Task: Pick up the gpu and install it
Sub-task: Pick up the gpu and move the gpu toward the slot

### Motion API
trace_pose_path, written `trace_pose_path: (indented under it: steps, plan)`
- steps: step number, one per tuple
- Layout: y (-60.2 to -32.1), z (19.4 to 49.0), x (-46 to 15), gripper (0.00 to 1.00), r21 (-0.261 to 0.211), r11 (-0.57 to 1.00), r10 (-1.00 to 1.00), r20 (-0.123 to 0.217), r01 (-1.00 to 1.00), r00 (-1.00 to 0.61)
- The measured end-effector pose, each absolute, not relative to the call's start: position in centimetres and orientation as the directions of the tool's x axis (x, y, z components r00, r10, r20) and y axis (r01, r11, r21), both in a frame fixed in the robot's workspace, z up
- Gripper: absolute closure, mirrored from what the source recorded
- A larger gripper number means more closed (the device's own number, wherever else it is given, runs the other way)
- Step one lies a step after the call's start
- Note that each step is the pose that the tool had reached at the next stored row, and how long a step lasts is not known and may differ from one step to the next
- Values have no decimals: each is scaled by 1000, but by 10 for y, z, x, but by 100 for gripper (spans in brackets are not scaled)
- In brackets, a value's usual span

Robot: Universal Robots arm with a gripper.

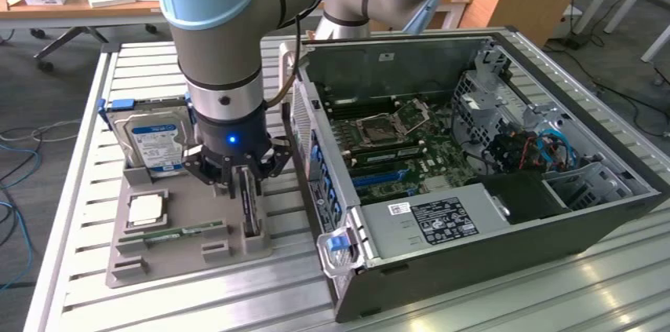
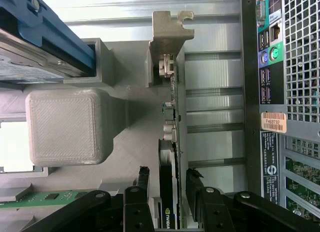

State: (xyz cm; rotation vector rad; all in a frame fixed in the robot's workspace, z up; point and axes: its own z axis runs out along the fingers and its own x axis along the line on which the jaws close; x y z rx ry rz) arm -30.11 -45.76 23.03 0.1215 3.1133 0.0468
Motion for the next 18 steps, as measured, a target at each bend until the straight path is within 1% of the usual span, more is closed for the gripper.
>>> trace_pose_path:
  steps: [18]
  plan:
    - [-459,230,-301,57,31,997,78,-24,77,-997]
